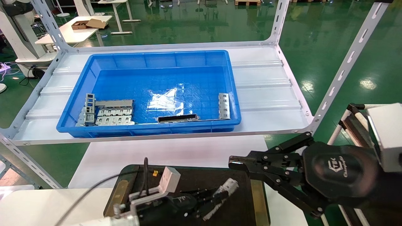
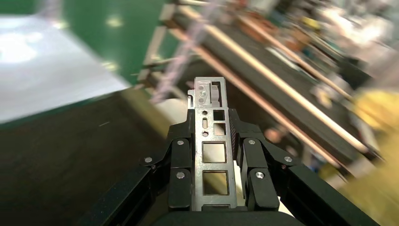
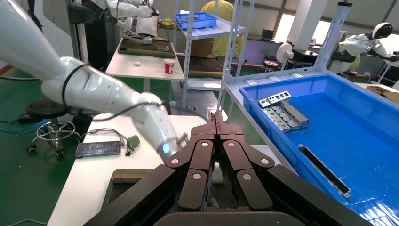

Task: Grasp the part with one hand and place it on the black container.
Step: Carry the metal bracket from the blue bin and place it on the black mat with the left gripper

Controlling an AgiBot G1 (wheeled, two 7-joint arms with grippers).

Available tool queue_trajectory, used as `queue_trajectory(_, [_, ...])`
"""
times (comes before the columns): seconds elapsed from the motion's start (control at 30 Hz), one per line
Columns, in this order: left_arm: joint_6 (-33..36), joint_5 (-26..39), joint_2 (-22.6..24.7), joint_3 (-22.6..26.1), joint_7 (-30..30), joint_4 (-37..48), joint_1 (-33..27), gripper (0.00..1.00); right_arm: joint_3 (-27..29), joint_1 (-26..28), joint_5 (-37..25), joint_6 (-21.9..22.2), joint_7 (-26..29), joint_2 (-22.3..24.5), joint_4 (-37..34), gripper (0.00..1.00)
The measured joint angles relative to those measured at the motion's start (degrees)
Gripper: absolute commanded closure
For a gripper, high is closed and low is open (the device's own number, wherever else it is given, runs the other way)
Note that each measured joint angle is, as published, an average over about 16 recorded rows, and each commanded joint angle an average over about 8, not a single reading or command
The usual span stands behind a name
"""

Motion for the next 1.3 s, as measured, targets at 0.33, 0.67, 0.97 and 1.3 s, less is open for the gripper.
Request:
queue_trajectory(0.33, [-25.78,4.15,7.42,5.31,-11.99,1.02,1.64,1.0,0.0,0.0,0.0,0.0,0.0,0.0,0.0,1.0])
queue_trajectory(0.67, [-40.23,1.93,9.23,16.49,-22.8,-0.05,-0.04,1.0,0.0,0.0,0.0,0.0,0.0,0.0,0.0,1.0])
queue_trajectory(0.97, [-48.7,-3.28,9.38,25.79,-28.27,-0.96,-1.56,1.0,-0.01,0.0,0.0,0.0,0.0,0.0,0.0,1.0])
queue_trajectory(1.3, [-54.01,-7.89,9.4,33.18,-31.83,-0.77,-3.18,1.0,-0.01,0.0,0.01,0.0,0.0,0.0,0.0,1.0])
